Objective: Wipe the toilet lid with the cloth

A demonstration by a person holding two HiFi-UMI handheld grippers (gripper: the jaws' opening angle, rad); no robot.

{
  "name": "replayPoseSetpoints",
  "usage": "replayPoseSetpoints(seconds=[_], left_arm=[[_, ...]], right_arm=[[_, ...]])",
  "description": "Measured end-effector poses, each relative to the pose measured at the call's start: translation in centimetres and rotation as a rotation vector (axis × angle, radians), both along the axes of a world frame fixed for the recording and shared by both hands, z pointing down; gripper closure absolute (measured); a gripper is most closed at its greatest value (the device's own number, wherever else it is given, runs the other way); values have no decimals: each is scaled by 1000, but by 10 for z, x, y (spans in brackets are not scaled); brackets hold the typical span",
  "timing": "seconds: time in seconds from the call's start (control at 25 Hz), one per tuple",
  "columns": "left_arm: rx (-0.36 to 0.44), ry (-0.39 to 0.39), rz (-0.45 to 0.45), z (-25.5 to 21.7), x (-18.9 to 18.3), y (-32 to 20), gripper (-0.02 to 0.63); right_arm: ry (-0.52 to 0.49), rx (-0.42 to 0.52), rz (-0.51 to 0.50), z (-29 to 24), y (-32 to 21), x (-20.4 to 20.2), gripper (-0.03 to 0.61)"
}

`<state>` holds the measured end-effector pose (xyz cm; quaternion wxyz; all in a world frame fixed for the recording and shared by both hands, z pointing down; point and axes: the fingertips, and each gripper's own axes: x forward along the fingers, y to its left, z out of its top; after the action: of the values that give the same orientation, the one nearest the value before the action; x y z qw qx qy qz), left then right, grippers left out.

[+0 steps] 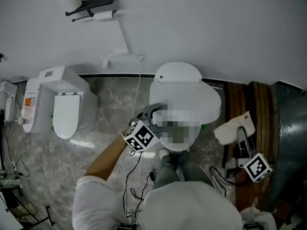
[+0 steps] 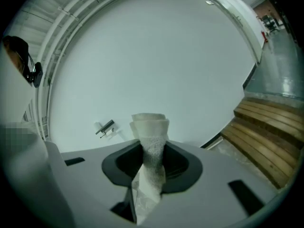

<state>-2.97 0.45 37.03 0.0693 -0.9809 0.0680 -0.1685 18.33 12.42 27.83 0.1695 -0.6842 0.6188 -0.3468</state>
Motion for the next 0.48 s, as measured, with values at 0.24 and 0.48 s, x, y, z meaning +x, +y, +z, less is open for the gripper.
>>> replayPoseSetpoints(seconds=[0.24, 0.48], left_arm=[[-64, -120, 110, 80, -22, 82, 299], [-178, -108, 43, 145, -36, 118, 302]], right_arm=[[-25, -84, -70, 27, -10, -17, 477], [-55, -194, -148, 83, -23, -54, 477]])
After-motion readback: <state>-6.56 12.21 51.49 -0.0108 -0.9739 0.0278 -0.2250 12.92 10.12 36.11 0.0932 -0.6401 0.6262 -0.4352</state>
